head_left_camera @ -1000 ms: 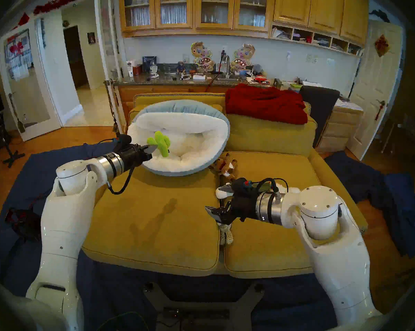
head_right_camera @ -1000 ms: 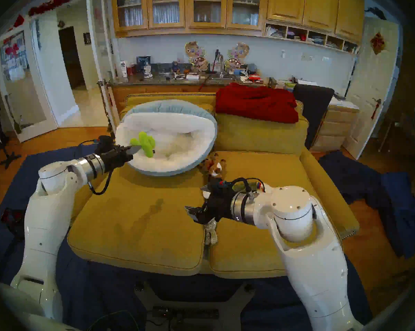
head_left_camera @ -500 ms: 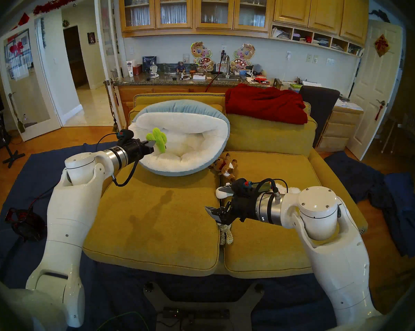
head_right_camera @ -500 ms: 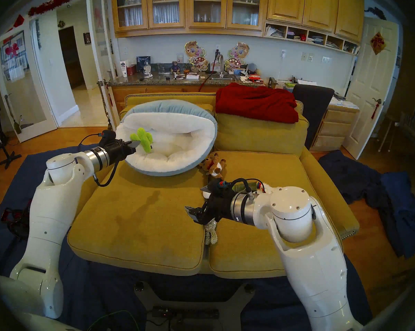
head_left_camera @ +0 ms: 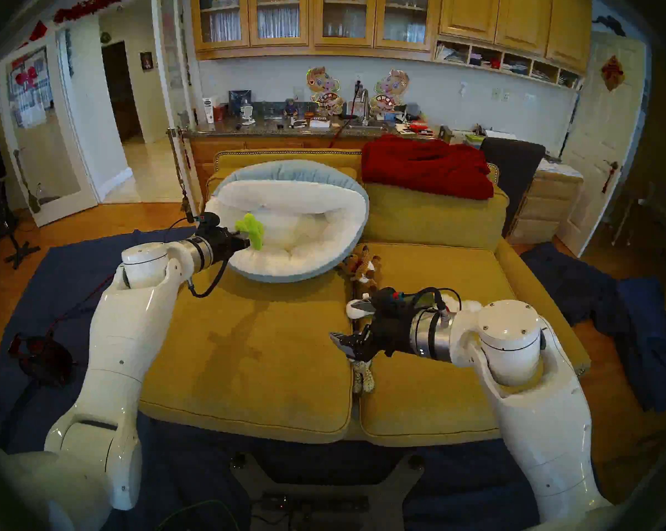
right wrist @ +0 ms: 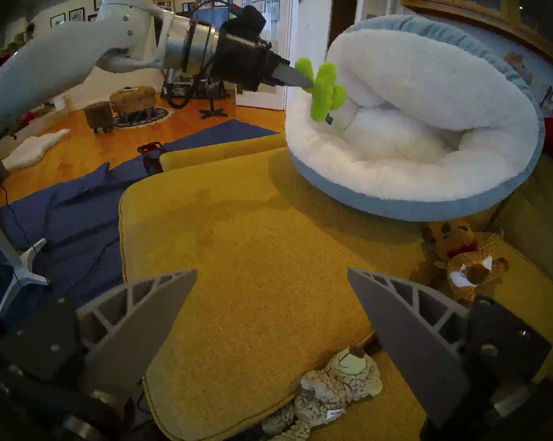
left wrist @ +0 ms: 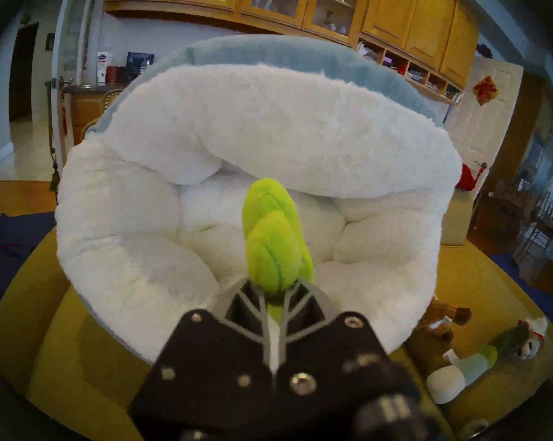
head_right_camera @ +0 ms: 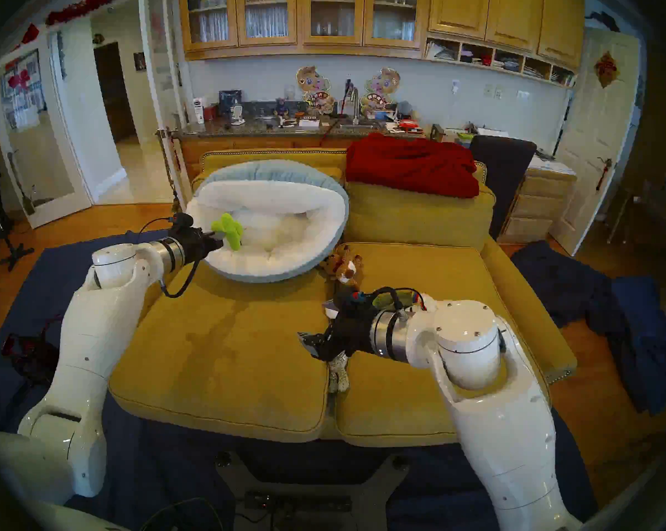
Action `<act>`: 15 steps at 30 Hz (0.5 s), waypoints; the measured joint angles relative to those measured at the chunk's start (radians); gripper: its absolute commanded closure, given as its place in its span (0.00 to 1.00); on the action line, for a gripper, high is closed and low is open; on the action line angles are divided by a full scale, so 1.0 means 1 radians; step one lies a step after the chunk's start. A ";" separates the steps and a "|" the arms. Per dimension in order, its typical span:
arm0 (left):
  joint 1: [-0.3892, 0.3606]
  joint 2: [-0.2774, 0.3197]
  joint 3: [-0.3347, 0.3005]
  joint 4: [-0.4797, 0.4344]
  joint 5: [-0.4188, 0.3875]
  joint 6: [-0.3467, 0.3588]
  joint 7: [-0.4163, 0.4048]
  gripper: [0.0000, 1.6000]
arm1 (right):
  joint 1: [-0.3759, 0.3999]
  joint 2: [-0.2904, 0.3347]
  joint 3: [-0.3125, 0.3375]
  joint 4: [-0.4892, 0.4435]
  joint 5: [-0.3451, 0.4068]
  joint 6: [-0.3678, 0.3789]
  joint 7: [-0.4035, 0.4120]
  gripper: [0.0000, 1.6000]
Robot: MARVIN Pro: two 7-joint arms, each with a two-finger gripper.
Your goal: Put toys into dog bed
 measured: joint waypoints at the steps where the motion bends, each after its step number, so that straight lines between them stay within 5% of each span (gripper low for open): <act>1: -0.006 -0.002 0.001 0.008 0.003 0.000 0.005 1.00 | 0.000 0.000 0.000 0.001 0.000 0.000 0.000 0.00; 15: -0.085 -0.027 0.002 0.091 0.027 0.000 0.059 1.00 | -0.001 -0.002 0.000 0.013 0.000 0.000 0.000 0.00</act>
